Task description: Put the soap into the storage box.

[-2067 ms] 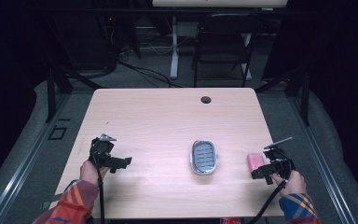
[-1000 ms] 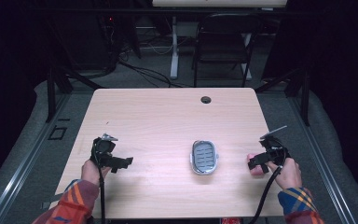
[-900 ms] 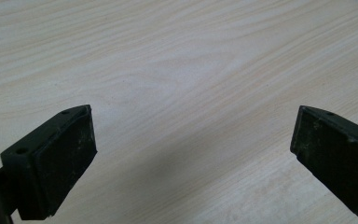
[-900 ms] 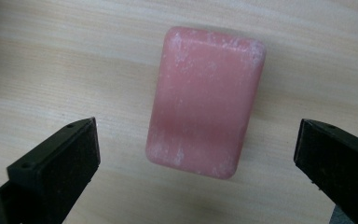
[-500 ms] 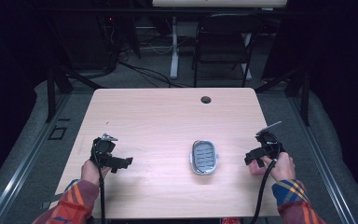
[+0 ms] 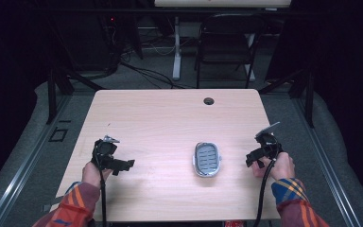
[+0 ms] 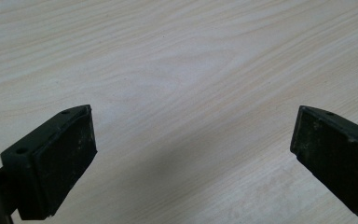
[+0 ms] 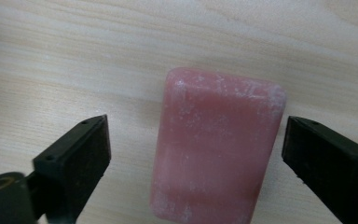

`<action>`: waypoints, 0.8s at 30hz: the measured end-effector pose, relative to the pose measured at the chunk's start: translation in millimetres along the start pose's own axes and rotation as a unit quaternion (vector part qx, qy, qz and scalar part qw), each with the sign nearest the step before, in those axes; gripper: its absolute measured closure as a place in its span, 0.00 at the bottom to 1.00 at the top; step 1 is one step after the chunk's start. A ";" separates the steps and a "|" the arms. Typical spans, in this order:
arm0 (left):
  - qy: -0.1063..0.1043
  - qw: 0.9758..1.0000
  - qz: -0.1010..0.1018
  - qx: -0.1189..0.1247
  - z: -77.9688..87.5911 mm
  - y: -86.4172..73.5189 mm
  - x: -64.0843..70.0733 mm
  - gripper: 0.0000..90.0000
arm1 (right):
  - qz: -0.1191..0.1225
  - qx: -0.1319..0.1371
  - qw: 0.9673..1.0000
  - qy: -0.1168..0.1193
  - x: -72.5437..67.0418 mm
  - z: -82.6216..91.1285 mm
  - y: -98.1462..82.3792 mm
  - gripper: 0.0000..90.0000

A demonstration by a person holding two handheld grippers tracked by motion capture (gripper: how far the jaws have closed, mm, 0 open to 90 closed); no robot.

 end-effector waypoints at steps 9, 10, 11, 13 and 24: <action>0.002 1.000 -0.001 0.000 0.9 -0.4 0.8 0.00 | 0.001 -0.007 1.000 -0.019 4.1 -1.1 -1.3 0.27; 0.002 1.000 -0.001 0.000 1.1 -0.5 1.1 0.00 | -0.001 -0.005 1.000 -0.018 3.7 -1.3 -1.1 0.28; 0.002 1.000 -0.001 -0.001 1.2 -0.5 1.2 0.00 | -0.001 -0.005 1.000 -0.018 3.7 -1.3 -1.1 0.28; 0.002 1.000 -0.003 -0.005 0.8 -0.6 0.7 0.00 | 0.000 -0.007 1.000 -0.025 4.6 -2.0 -1.6 0.30; 0.002 1.000 -0.001 -0.006 0.1 -0.9 0.6 0.00 | -0.010 -0.012 1.000 -0.027 2.9 -7.9 -1.5 0.39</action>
Point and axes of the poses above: each handheld gripper's, and its own axes: z roughly backward along the jaws, y roughly out of its top, x roughly to its right, the point moved 7 cm from there along -z, roughly forward along the jaws, and after that the axes turned 12 degrees about -y, right-handed, at the moved point
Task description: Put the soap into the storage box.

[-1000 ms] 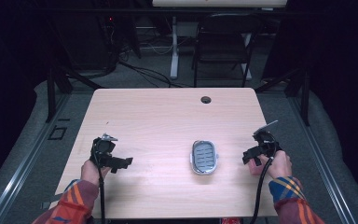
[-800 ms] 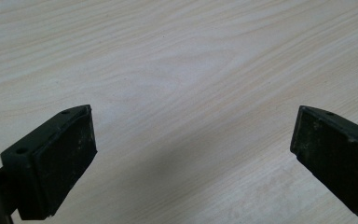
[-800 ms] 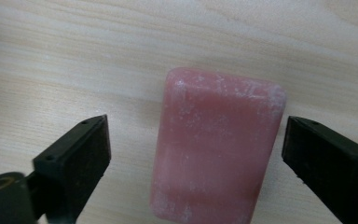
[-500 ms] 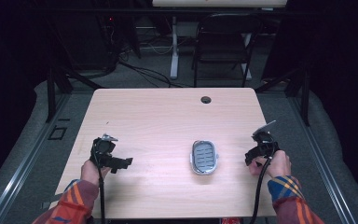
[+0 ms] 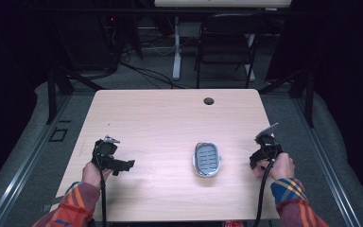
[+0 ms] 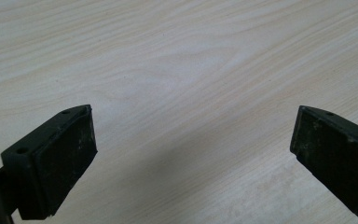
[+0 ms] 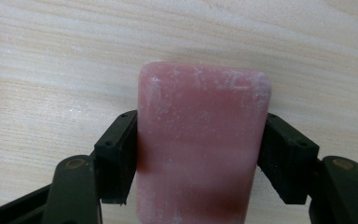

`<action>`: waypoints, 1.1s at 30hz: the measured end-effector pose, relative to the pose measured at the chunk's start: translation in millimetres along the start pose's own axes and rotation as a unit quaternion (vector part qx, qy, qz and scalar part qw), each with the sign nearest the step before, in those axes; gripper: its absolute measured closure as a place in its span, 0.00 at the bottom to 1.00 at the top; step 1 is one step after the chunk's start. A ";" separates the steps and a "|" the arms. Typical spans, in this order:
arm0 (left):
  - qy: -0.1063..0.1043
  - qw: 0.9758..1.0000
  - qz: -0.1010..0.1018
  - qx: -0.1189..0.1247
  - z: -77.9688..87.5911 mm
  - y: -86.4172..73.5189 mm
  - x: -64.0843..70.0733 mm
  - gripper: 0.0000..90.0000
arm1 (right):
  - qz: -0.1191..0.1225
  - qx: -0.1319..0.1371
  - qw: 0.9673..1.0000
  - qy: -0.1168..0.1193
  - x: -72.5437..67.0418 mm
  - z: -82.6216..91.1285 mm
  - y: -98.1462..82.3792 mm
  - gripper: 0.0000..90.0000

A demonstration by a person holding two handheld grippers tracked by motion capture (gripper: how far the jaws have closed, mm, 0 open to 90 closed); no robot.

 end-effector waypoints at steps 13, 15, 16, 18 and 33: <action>0.001 1.000 0.001 0.004 0.7 0.0 0.5 0.00 | 0.016 -0.002 1.000 -0.005 2.3 0.0 -1.0 0.41; 0.002 1.000 0.001 0.004 0.8 0.1 0.5 0.00 | 0.015 -0.001 1.000 -0.007 2.2 -0.1 -1.0 0.41; 0.001 1.000 0.001 0.004 0.9 -0.1 0.6 0.00 | 0.017 -0.003 1.000 -0.008 2.6 0.0 -1.1 0.41; 0.001 1.000 -0.001 0.003 1.0 -0.1 0.5 0.00 | 0.021 -0.005 1.000 -0.009 3.9 0.6 -1.6 0.41; 0.001 1.000 -0.003 0.003 0.5 -0.1 0.7 0.00 | 0.021 0.013 1.000 0.016 10.9 24.4 -2.4 0.41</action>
Point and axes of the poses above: each handheld gripper's, and its own axes: z roughly backward along the jaws, y roughly out of its top, x roughly to its right, the point moved 7 cm from there along -z, roughly forward along the jaws, and after that the axes turned 12 degrees about -y, right-handed, at the moved point
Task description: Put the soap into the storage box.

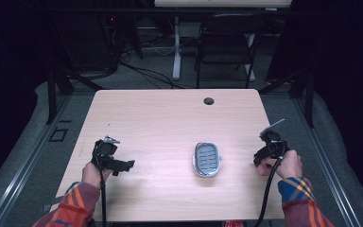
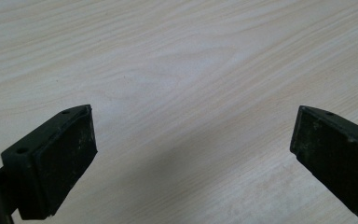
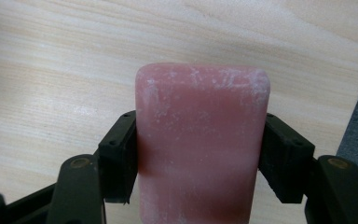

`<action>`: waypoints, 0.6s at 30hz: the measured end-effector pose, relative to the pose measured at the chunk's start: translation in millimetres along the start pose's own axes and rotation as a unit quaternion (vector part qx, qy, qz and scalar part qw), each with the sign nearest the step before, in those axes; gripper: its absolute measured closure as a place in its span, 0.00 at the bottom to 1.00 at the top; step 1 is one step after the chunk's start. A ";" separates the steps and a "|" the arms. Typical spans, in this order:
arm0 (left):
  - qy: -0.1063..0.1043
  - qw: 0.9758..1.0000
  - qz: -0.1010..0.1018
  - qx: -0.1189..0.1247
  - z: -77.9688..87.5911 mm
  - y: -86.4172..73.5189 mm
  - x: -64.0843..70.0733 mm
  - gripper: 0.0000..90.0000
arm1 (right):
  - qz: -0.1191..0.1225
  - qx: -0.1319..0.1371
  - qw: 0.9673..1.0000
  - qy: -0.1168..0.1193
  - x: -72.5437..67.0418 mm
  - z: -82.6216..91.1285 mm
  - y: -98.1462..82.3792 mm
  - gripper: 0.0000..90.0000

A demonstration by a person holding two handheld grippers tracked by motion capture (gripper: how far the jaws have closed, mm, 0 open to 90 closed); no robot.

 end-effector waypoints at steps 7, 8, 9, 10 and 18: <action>-0.001 1.000 -0.001 0.000 0.3 0.0 0.1 0.00 | 0.027 -0.005 1.000 -0.002 -6.7 5.2 -0.3 0.41; -0.002 1.000 0.000 -0.001 0.0 0.1 -0.2 0.00 | 0.014 0.009 1.000 0.007 -10.3 3.5 0.7 0.41; -0.001 1.000 -0.002 -0.002 -0.2 0.1 -0.3 0.00 | 0.016 0.009 1.000 0.008 -12.8 4.3 0.9 0.41; -0.002 1.000 -0.002 -0.004 -0.5 0.2 -0.2 0.00 | 0.038 -0.005 0.999 -0.001 -11.2 7.0 -0.2 0.41; -0.004 1.000 -0.002 -0.004 -2.3 0.6 0.1 0.00 | 0.045 0.007 0.999 0.009 -25.1 9.8 1.0 0.41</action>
Point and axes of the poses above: each handheld gripper's, and its own axes: z roughly backward along the jaws, y roughly out of its top, x roughly to its right, the point moved 7 cm from there along -z, roughly forward along the jaws, and after that the axes turned 12 degrees about -y, right-handed, at the moved point
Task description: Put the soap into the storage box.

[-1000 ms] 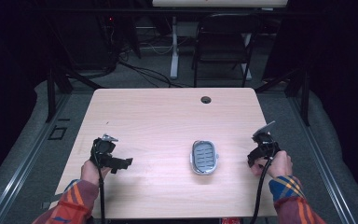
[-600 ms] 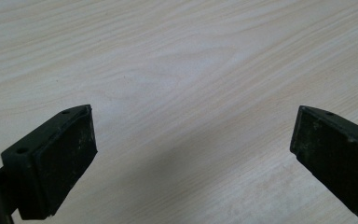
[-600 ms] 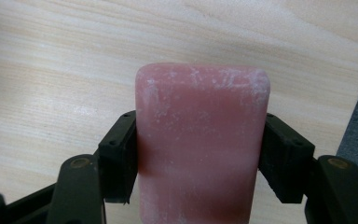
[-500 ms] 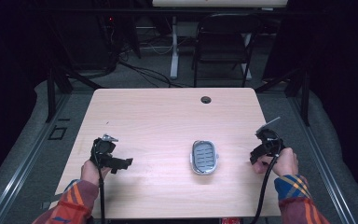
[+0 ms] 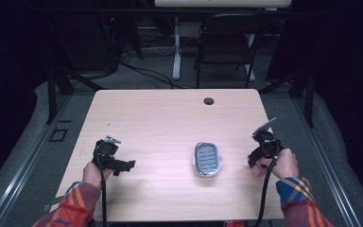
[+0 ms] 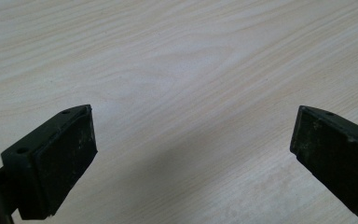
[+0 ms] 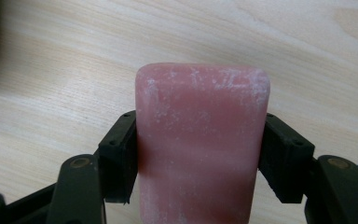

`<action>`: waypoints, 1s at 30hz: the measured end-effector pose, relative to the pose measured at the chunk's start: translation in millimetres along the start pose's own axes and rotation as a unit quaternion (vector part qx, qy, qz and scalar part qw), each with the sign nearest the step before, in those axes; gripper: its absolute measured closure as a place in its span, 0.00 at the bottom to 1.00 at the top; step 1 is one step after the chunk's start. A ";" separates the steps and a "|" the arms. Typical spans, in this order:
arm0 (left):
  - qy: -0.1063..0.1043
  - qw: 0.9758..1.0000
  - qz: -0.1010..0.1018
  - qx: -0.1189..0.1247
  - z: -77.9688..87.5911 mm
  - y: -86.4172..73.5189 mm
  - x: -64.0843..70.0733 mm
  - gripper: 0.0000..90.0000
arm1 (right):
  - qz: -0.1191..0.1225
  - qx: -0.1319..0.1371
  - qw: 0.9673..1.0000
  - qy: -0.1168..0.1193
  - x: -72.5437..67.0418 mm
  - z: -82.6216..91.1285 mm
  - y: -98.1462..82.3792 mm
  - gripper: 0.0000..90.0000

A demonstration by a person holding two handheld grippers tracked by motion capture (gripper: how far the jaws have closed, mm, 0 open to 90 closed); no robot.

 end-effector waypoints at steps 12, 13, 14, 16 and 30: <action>0.000 1.000 0.001 -0.001 -0.7 0.6 -0.1 0.00 | 0.029 -0.004 1.000 0.004 -11.0 11.0 6.2 0.41; 0.000 1.000 0.001 0.000 -0.7 0.5 -0.1 0.00 | 0.031 -0.007 0.999 0.004 -11.9 12.3 6.6 0.41; 0.000 1.000 0.002 -0.001 -0.6 0.4 0.0 0.00 | 0.027 0.000 1.000 0.007 -13.7 12.3 7.5 0.41; -0.001 1.000 0.002 -0.001 -0.3 0.3 0.2 0.00 | 0.029 0.000 1.000 0.003 -16.3 14.7 8.5 0.41; -0.001 1.000 0.003 0.000 1.2 -0.8 1.1 0.00 | 0.061 0.020 0.998 0.002 -44.4 29.0 22.6 0.41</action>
Point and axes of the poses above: each handheld gripper's, and its own axes: z roughly backward along the jaws, y roughly out of its top, x roughly to its right, the point moved 7 cm from there along -z, roughly forward along the jaws, and after that the axes turned 12 degrees about -y, right-handed, at the moved point
